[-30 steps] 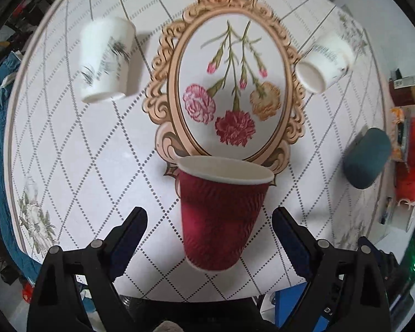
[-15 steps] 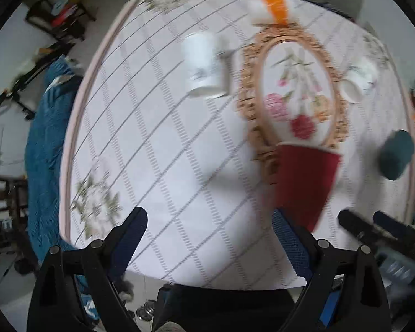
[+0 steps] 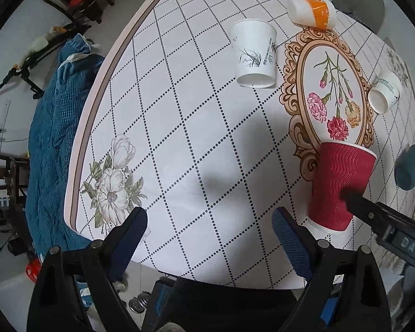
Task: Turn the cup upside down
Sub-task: 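Grasp the red cup with the right gripper while the left gripper releases it, then rotate the held red cup rim-down with the right gripper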
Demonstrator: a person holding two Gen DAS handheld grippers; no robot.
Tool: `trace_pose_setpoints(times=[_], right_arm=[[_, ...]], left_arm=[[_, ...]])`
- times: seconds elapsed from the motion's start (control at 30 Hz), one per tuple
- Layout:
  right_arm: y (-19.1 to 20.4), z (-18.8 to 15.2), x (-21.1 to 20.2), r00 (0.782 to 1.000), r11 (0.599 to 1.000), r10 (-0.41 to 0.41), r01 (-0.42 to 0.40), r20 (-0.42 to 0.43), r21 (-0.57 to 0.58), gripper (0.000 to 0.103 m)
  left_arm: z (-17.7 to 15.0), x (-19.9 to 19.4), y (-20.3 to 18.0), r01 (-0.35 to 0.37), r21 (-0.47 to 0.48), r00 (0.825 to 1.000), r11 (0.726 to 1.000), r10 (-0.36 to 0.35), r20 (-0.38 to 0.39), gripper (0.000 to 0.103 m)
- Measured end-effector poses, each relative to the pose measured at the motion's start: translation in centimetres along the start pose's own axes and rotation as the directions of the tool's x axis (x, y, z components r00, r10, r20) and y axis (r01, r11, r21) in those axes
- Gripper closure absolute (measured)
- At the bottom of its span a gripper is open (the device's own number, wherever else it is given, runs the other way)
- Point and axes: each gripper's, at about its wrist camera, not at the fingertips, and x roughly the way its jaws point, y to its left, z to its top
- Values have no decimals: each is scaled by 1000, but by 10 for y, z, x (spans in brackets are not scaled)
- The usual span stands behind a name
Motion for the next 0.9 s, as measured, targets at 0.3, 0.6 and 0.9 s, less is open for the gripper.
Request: trace_pose_setpoints(times=[0.3, 0.6, 0.9], right_arm=[[41, 1, -56, 927, 766, -297, 374, 228, -522, 15], [92, -67, -4, 660, -395, -393, 508, 640, -766, 15], [57, -111, 63, 626, -919, -237, 103, 743, -380, 15]], left_arm=[[-2, 2, 5, -30, 32, 998, 999, 28, 63, 11], [-3, 31, 7, 7, 28, 1000, 1000, -7, 11, 11], [-3, 58, 11, 33, 23, 999, 999, -32, -37, 10]])
